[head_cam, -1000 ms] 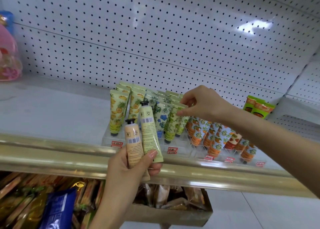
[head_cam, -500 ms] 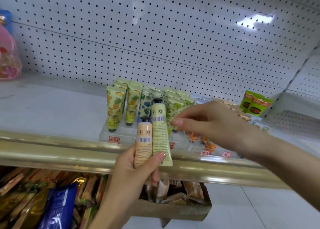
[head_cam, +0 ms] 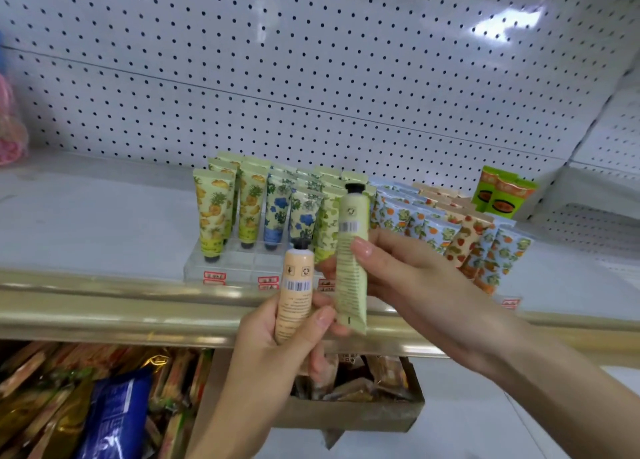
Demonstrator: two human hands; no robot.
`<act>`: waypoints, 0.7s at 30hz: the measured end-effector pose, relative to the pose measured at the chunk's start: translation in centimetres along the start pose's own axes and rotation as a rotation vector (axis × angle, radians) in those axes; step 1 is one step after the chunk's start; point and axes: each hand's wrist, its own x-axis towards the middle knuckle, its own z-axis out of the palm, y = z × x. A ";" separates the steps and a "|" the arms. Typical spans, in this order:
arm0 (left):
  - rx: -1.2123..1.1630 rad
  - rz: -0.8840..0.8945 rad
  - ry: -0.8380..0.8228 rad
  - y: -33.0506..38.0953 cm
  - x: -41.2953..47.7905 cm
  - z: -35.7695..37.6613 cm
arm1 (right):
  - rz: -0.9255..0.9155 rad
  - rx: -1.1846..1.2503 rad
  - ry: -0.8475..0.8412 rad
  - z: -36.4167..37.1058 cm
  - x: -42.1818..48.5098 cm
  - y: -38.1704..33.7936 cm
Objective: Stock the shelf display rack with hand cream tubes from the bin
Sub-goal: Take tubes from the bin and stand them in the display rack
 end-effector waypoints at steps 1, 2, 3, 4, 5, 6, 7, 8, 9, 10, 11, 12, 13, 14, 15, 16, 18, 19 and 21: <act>0.031 0.017 0.018 -0.1 0.1 0.0 | -0.008 -0.006 0.009 -0.3 -0.2 -0.3; 0.055 0.030 0.038 -0.2 0.3 -0.1 | -0.025 -0.054 0.027 -0.5 -0.4 -0.6; 0.068 0.039 0.061 -0.2 0.4 -0.3 | -0.048 -0.122 0.053 -0.8 -0.5 -0.9; 0.071 0.046 0.086 -0.2 0.6 -0.4 | -0.073 -0.200 0.084 -1.1 -0.5 -1.0; 0.066 0.051 0.107 -0.2 0.7 -0.6 | -0.085 -0.279 0.115 -1.4 -0.5 -1.0; 0.055 0.056 0.123 -0.2 0.9 -0.7 | -0.084 -0.357 0.141 -1.7 -0.6 -1.0; 0.040 0.060 0.134 -0.3 1.0 -0.8 | -0.078 -0.434 0.162 -2.0 -0.6 -1.0; 0.023 0.062 0.143 -0.3 1.1 -1.0 | -0.075 -0.504 0.176 -2.4 -0.6 -1.0; 0.007 0.062 0.149 -0.4 1.2 -1.1 | -0.074 -0.555 0.181 -2.7 -0.7 -1.1; -0.009 0.059 0.149 -0.4 1.3 -1.2 | -0.073 -0.593 0.175 -3.0 -0.7 -1.2; -0.027 0.056 0.146 -0.5 1.2 -1.2 | -0.070 -0.621 0.156 -3.2 -0.8 -1.3; -0.044 0.051 0.142 -0.5 1.2 -1.3 | -0.060 -0.637 0.130 -3.4 -0.8 -1.5; -0.058 0.044 0.140 -0.5 1.2 -1.3 | -0.046 -0.640 0.099 -3.6 -0.8 -1.7; -0.070 0.039 0.142 -0.5 1.1 -1.3 | -0.033 -0.645 0.064 -3.8 -0.9 -1.9; -0.083 0.037 0.147 -0.5 1.0 -1.4 | -0.021 -0.662 0.036 -4.0 -1.0 -2.2; -0.096 0.039 0.153 -0.5 1.0 -1.4 | -0.012 -0.690 0.021 -4.3 -1.1 -2.4; -0.108 0.051 0.177 -0.5 0.9 -1.4 | -0.004 -0.738 0.024 -4.7 -1.3 -2.9; -0.112 0.056 0.193 -0.6 0.9 -1.5 | -0.006 -0.743 0.038 -4.8 -1.4 -3.1; -0.147 0.065 0.205 -0.6 0.9 -1.8 | -0.027 -0.710 0.080 -4.9 -1.4 -3.6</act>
